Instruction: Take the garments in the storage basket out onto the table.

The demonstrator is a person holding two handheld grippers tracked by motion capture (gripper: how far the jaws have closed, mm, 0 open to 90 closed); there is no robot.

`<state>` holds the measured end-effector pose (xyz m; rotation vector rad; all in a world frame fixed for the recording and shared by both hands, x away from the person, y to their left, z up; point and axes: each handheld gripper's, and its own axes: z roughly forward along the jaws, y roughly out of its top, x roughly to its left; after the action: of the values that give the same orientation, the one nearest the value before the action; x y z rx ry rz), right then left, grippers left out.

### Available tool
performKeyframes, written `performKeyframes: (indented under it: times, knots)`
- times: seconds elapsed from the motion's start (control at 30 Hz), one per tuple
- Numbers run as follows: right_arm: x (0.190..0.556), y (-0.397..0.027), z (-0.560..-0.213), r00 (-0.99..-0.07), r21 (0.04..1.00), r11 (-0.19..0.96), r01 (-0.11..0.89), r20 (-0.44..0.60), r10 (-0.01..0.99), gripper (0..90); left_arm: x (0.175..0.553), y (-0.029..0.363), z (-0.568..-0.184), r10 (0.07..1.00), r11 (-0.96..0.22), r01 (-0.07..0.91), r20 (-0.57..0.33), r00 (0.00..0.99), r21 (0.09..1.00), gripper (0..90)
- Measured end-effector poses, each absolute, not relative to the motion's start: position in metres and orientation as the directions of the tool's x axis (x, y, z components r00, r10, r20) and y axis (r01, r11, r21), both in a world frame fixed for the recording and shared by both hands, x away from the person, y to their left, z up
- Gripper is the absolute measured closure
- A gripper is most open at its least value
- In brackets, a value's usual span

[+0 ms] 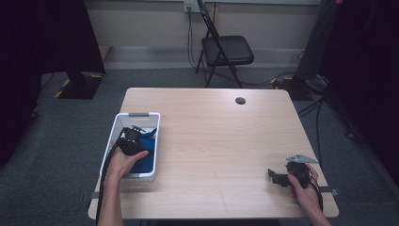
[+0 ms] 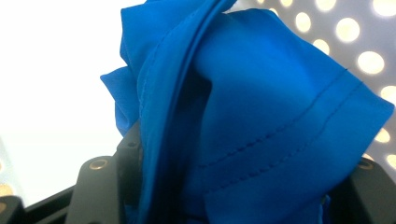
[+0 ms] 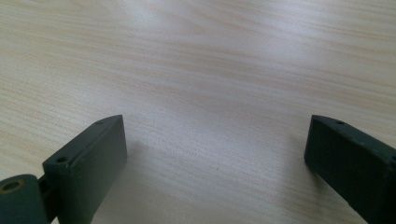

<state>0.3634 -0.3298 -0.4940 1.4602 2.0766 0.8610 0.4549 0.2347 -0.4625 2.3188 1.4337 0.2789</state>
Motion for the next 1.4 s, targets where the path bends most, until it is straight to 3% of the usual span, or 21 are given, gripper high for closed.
performKeyframes:
  times: [0.53, 0.83, 1.4]
  knots:
    - [0.364, -0.330, -0.494, -0.333, 0.714, 0.242, 0.658, -0.012, 0.943, 4.6, 0.455, 0.235, -0.460, 0.909, -0.366, 0.819, -0.020, 0.417, 0.442, 56.1]
    - [0.364, -0.330, -0.494, -0.334, 0.715, 0.242, 0.656, -0.013, 0.942, 4.6, 0.453, 0.234, -0.458, 0.901, -0.385, 0.806, -0.005, 0.433, 0.450, 57.7]
    - [0.365, -0.330, -0.494, -0.332, 0.715, 0.241, 0.656, -0.013, 0.943, 4.6, 0.448, 0.242, -0.444, 0.905, -0.333, 0.767, -0.042, 0.424, 0.549, 57.4]
